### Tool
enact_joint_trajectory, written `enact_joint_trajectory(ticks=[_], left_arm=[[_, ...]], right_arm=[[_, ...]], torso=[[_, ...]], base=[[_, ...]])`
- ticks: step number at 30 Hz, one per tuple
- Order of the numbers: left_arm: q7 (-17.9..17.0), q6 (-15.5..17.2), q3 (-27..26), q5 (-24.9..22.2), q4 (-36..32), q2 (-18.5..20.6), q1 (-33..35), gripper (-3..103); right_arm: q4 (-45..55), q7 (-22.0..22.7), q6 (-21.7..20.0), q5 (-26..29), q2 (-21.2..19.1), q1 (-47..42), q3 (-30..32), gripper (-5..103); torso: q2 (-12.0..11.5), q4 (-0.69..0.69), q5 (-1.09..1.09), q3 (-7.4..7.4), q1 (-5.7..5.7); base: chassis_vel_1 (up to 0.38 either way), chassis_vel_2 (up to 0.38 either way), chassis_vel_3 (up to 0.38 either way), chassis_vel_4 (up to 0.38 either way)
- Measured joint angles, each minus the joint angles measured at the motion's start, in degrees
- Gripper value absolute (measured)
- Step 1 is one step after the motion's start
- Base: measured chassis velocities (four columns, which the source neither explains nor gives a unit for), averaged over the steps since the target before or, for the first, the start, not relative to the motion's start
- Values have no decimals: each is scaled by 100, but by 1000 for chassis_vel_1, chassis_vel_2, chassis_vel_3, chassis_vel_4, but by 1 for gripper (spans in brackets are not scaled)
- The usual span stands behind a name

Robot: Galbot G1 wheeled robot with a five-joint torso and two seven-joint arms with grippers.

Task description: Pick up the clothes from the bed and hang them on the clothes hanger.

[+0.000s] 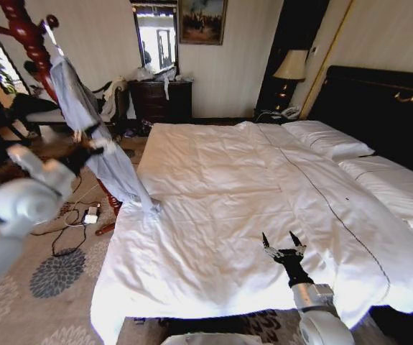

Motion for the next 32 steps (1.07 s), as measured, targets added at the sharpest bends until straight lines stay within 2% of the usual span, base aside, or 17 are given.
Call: enact_joint_trajectory(ticks=[2, 4, 6, 9, 10, 12, 14, 15, 16, 18, 22, 24, 32], left_arm=[[11, -108, -267, 350, -241, -359, 671, 100], [16, -139, -309, 429, -299, -439, 836, 100], [74, -283, -435, 719, -543, -789, 1474, 100], [201, -638, -470, 1421, -756, -1599, 2264, 100], [201, -638, -470, 1421, -756, -1599, 2264, 100], [247, -760, -445, 1788, -819, -2132, 2629, 100], [295, -769, -442, 1954, -834, -2299, 2768, 100], [361, -821, -442, 2227, -822, -2481, 2901, 100], [361, -821, -442, 2227, -822, -2481, 2901, 100], [512, -993, -435, 2879, -731, -2820, 3190, 100], [604, -1129, -376, 3061, -720, -3216, 3561, 100], [772, -1247, -352, 3226, -727, -3475, 3796, 100], [949, -1562, -314, 3475, -878, -3921, 4088, 100]], right_arm=[[0, 0, 0, 0, 1, 0, -1, 100], [0, 0, 0, 0, 1, 0, 0, 100], [0, 0, 0, 0, 1, 0, 0, 100], [0, 0, 0, 0, 1, 0, 0, 100], [0, 0, 0, 0, 1, 0, 0, 100], [0, 0, 0, 0, 1, 0, 0, 100], [0, 0, 0, 0, 1, 0, 0, 100], [0, -1, 0, 0, 0, 0, 0, 100], [0, -1, 0, 0, 0, 0, 0, 100], [0, -1, 0, 0, 0, 0, 0, 100], [0, 0, 0, 0, 0, 0, 0, 100], [0, -1, 0, 0, 0, 0, 0, 100], [0, -1, 0, 0, 0, 0, 0, 100]], torso=[[0, 1, -2, 0, 0], [0, 2, -1, 0, 0], [0, 1, 0, 0, 0], [0, 1, -2, 0, 0], [0, 1, -2, 0, 0], [0, 2, -1, 0, 0], [0, 1, 0, 0, 0], [0, 2, 0, 0, 0], [0, 2, 0, 0, 0], [0, 1, 0, 0, 0], [0, 2, 0, 0, 0], [0, 2, 0, 0, -1], [0, 0, -1, 0, 0]], base=[[0, 0, 0, 0], [0, 0, 0, 0], [0, 0, 0, 0], [0, 0, 0, 0], [0, 0, 0, 0], [0, 0, 0, 0], [0, 0, 0, 0], [0, 0, 0, 0], [0, 0, 0, 0], [0, 0, 0, 0], [0, 0, 0, 0], [0, 0, 0, 0], [0, 0, 0, 0]])
